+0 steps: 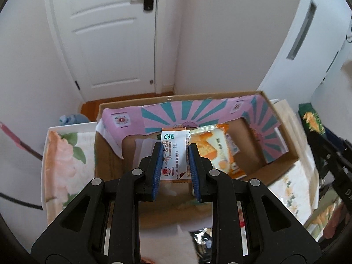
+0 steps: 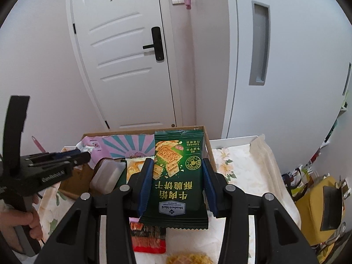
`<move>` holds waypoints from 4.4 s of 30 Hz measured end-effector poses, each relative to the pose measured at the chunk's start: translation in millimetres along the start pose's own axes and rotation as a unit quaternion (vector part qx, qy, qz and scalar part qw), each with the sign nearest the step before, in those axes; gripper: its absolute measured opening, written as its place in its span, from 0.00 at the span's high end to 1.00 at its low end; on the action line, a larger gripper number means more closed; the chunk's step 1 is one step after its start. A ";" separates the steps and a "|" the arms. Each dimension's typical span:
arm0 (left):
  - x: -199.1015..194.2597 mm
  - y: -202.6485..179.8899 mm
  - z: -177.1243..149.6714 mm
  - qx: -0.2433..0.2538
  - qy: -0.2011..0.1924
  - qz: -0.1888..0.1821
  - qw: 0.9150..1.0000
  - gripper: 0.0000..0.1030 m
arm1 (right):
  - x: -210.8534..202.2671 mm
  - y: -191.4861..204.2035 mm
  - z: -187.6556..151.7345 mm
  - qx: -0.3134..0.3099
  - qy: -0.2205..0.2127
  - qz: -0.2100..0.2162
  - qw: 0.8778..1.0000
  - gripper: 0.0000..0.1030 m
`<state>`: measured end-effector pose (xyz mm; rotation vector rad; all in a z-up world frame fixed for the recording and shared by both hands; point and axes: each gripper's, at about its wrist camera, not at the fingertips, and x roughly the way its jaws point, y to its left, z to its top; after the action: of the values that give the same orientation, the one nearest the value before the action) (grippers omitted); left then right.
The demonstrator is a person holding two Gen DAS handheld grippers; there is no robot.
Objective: Organize snacks
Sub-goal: 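Carry both held snacks over the striped box and open both tools inside, then withdraw both tools from the box toward the remaining snacks, then grasp the small green-and-brown packet with the left tool while the right tool grasps the red-and-black packet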
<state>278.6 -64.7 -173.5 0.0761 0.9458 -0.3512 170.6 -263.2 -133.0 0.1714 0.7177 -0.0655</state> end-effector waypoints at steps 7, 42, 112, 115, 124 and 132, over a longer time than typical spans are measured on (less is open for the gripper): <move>30.1 10.4 2.8 0.013 0.027 0.021 0.999 0.00 | 28.1 10.2 5.5 0.009 0.019 -0.007 1.000 0.61; -65.5 38.3 -31.5 -0.015 -0.040 0.071 0.997 0.00 | 52.0 -13.0 25.2 0.016 0.087 0.064 0.994 0.06; -13.0 64.0 -220.4 0.117 0.082 -0.041 0.989 0.79 | 2.6 51.3 -138.8 0.035 0.117 -0.028 0.992 0.01; -12.0 70.5 -217.1 0.106 0.088 -0.052 0.989 0.81 | 4.9 53.5 -140.2 0.036 0.121 -0.030 0.992 0.01; -19.3 75.9 -211.2 0.090 0.081 -0.061 0.991 0.81 | 26.0 57.4 -129.9 0.025 0.141 -0.031 0.989 0.01; -26.9 82.5 -200.3 0.066 0.066 -0.059 0.994 0.81 | 77.5 55.5 -118.5 0.008 0.188 -0.023 0.982 0.01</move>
<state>134.9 63.3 -276.7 0.1655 1.0596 -0.5235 158.6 -187.5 -264.4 0.1838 1.0985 -0.0843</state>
